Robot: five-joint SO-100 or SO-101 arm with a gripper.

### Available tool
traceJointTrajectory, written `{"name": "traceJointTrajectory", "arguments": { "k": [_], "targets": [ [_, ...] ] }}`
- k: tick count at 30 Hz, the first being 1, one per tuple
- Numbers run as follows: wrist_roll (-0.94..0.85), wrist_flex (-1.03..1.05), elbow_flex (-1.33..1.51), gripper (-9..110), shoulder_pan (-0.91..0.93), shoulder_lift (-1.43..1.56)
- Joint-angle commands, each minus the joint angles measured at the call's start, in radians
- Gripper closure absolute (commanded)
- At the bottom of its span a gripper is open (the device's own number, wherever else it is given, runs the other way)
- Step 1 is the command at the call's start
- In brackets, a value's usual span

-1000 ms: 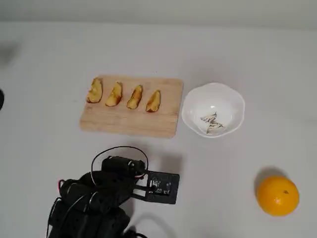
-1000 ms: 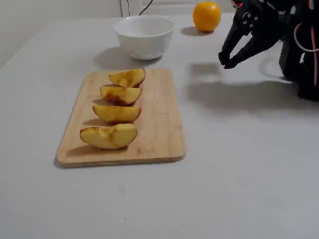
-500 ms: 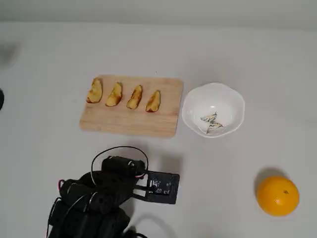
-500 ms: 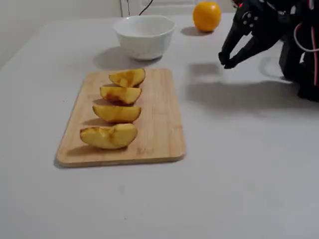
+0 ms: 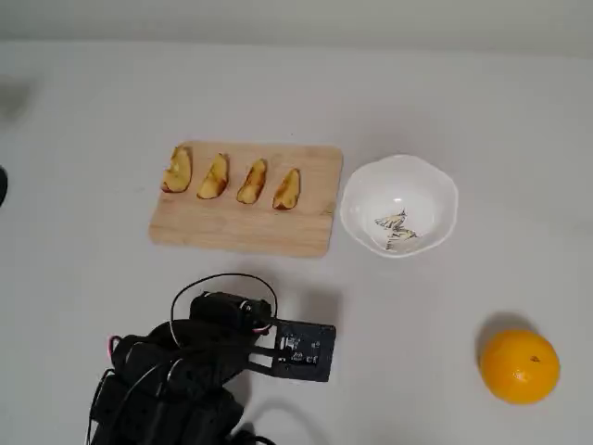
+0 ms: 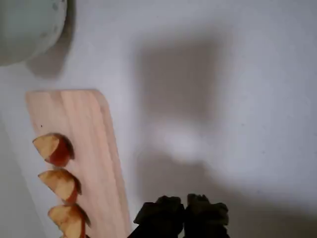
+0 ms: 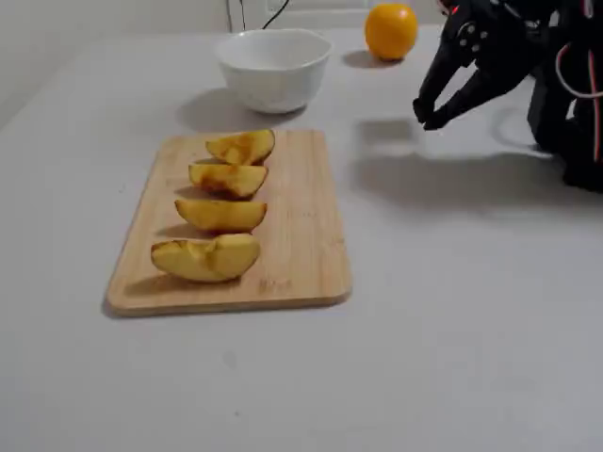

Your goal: Pick up the leftmost apple slice from the cutting board and place it into the bowl

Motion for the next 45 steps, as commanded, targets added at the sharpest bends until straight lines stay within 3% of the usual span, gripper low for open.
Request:
{"name": "traceJointTrajectory", "arguments": {
  "k": [1,32,34,36,40,45],
  "targets": [
    [0.005,-0.017,-0.009,101,0.012,0.011],
    [0.006,-0.017,-0.009,101,0.008,0.011],
    [-0.219,-0.049,-0.002,101,0.008,0.011],
    [-0.318,-0.097,0.011,98,0.003,0.011],
    [-0.617,-0.051,-0.012,95,-0.167,0.011],
    [-0.68,-0.011,-0.213,85,-0.356,-0.095]
  ]
}}
